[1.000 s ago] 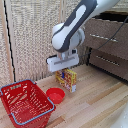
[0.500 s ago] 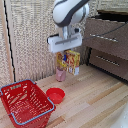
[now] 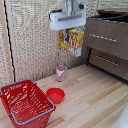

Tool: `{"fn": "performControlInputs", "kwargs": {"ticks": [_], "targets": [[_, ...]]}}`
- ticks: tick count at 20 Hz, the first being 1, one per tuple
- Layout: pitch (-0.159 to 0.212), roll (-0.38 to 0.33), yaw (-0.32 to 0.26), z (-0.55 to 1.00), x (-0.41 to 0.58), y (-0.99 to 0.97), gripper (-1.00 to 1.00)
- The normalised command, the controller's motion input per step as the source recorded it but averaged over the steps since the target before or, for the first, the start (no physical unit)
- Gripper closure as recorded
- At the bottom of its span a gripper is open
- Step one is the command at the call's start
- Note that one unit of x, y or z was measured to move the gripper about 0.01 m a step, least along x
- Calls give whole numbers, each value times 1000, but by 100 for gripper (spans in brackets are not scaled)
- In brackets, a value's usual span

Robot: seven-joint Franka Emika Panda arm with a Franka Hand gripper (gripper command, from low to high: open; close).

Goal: Shift your gripper thoughtfully near the cereal snack bar. Tenderly grip the snack bar with your precision device. Carefully hover the precision device above the first drawer installation and invite the snack bar to descend into the first drawer installation.

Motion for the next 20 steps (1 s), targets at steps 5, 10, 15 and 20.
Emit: {"fn": "performControlInputs", "kwargs": {"ticks": [5,10,15,20], "targets": [[13,-35,-6,1000,270,-214,100],[39,-26,-5,993,247,-197,100],[39,0,0,961,196,-509,100],[25,14,-1,981,75,-839,100]]}}
